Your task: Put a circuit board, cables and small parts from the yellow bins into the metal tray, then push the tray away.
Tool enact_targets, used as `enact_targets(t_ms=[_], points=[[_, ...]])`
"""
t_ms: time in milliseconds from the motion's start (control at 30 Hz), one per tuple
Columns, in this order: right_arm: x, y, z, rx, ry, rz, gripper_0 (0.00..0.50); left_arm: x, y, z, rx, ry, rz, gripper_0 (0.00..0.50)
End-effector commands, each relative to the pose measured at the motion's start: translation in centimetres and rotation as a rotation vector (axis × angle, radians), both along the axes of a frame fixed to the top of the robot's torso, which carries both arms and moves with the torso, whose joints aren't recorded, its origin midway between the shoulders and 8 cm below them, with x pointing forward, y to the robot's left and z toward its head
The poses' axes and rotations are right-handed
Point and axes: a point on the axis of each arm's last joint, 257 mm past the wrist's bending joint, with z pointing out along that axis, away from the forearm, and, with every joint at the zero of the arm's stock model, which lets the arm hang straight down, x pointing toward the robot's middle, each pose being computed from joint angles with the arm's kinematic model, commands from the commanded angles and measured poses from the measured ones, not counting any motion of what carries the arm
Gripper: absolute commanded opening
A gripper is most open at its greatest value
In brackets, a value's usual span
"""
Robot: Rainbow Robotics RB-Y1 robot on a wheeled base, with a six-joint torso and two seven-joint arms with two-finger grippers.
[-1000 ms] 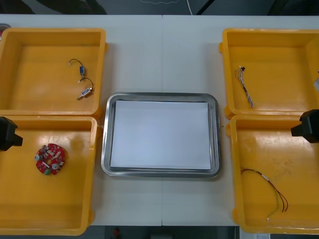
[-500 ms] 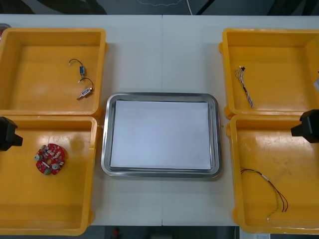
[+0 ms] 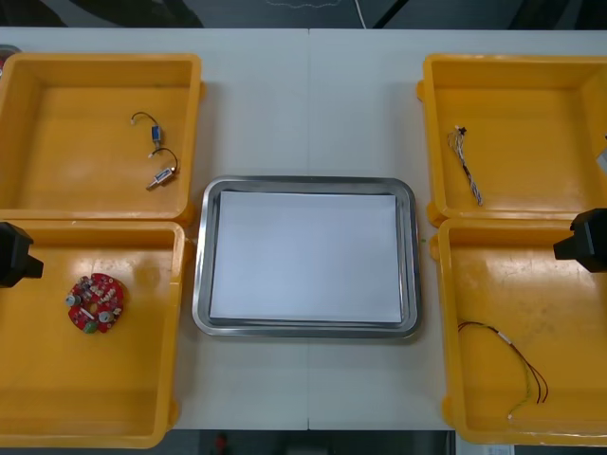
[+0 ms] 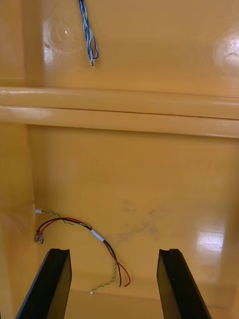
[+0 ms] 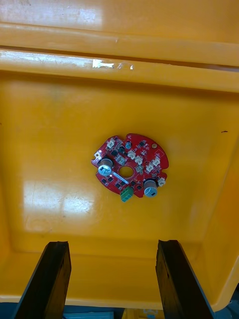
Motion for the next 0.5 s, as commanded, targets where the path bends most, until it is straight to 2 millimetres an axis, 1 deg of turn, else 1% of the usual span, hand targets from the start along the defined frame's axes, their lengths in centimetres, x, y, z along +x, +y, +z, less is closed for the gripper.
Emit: enact_targets(t_ms=[33,500], points=[[-0.28,-1.71,0.82,-0.034,-0.009,-0.015,0.500,-0.50,1.24,1.06,0.077,-0.009,-0.073,0.500],[-0.28,-1.71,0.82,-0.034,-0.009,-0.015,0.500,-0.50,1.24,1.06,0.077,-0.009,-0.073,0.500]])
